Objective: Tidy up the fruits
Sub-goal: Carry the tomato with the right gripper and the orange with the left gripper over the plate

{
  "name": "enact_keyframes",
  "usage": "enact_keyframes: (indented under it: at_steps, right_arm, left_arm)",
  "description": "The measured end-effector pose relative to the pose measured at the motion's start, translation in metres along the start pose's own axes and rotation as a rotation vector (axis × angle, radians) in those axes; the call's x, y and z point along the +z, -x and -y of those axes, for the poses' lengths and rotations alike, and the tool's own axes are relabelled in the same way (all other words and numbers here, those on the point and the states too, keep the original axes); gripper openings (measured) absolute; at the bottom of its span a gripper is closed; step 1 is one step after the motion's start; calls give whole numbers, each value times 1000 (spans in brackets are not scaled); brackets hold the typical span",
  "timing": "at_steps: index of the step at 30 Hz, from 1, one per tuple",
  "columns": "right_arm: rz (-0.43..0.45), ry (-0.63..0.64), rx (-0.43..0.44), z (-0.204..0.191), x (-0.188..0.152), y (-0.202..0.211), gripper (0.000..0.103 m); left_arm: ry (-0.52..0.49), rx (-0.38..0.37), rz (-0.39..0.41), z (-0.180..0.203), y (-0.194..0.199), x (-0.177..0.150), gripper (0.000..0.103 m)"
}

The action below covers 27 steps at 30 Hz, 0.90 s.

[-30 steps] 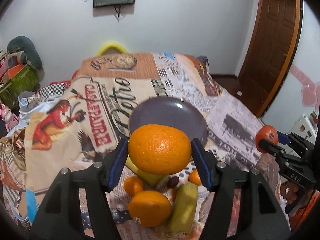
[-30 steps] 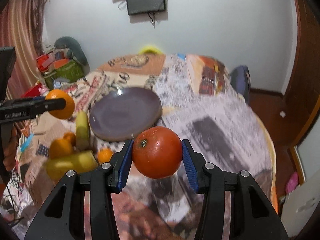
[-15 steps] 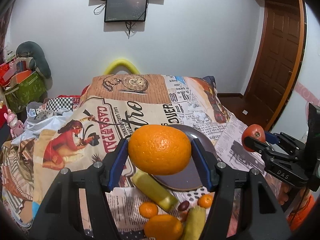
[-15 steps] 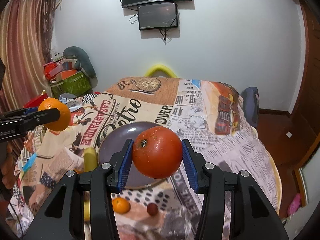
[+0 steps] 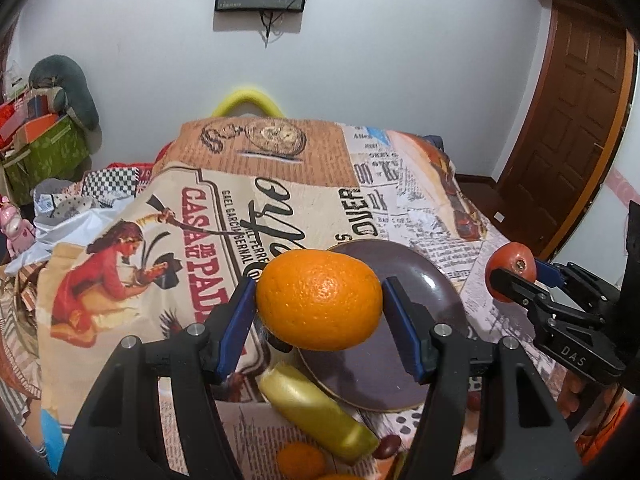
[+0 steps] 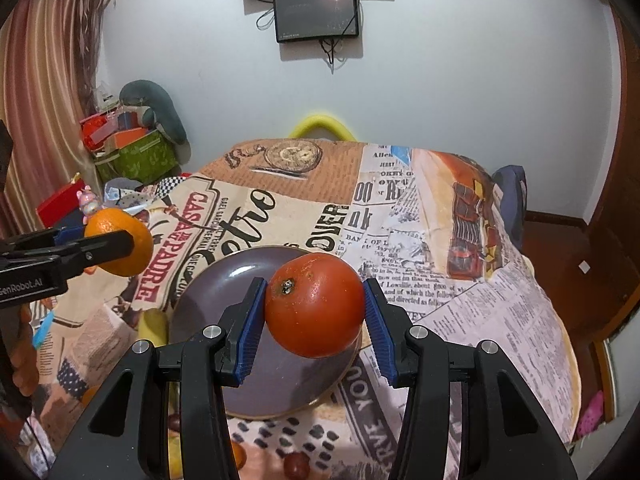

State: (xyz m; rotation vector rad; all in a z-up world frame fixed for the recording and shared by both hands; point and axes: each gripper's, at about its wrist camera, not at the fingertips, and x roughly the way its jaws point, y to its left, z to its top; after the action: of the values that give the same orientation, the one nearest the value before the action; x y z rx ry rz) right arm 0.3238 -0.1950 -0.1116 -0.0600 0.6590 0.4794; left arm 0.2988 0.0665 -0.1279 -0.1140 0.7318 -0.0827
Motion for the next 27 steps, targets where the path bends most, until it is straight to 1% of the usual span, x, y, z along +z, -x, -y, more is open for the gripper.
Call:
enact_keyframes:
  at_steps: [10, 14, 21, 24, 27]
  right_arm:
    - [-79, 34, 14, -2, -3, -44, 45]
    - [-121, 48, 24, -3, -5, -61, 45]
    - [-195, 68, 35, -6, -10, -86, 45]
    - [-214, 80, 29, -7, -12, -92, 45]
    - [-215, 90, 22, -8, -11, -94, 45]
  left_arm:
    - [-15, -2, -84, -6, -48, 2, 63]
    - [-9, -20, -124, -7, -63, 4, 63]
    - [-13, -32, -177, -7, -85, 2, 63]
    - [-18, -39, -181, -5, -88, 2, 63]
    - [-26, -45, -192, -3, -92, 3, 63]
